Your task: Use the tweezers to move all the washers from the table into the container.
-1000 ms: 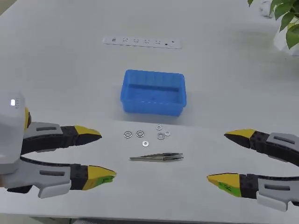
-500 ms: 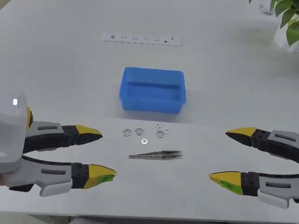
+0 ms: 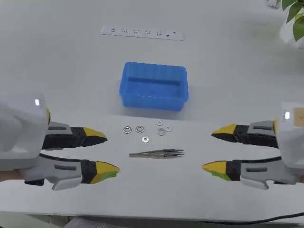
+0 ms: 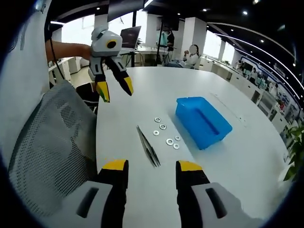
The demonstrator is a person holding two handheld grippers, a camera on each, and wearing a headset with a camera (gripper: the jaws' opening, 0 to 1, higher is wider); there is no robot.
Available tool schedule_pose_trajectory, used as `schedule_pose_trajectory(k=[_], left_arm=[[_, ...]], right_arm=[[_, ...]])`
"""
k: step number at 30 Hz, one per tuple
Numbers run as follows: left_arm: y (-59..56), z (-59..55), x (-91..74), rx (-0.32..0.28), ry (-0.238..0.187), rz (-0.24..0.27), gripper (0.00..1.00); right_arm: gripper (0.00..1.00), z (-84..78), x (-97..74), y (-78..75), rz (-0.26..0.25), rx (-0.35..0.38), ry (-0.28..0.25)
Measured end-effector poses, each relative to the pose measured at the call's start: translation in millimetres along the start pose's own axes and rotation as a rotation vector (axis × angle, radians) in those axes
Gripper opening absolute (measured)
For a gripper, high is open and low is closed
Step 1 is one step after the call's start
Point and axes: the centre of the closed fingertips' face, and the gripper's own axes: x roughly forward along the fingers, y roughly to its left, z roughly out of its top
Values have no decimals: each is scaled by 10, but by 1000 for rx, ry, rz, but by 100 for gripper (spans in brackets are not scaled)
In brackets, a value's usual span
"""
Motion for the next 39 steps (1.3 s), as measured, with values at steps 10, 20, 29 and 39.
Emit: schedule_pose_trajectory(k=[10, 20, 29, 39], left_arm=[[119, -117, 302, 0, 23, -32, 37], [214, -249, 587, 9, 76, -84, 35], [189, -273, 743, 50, 111, -123, 30], [187, -295, 819, 70, 139, -148, 28]], right_arm=[[36, 16, 512, 20, 116, -40, 47], [29, -114, 745, 25, 180, -25, 89], [22, -163, 858, 33, 228, -50, 123], [14, -199, 911, 75, 278, -60, 146]])
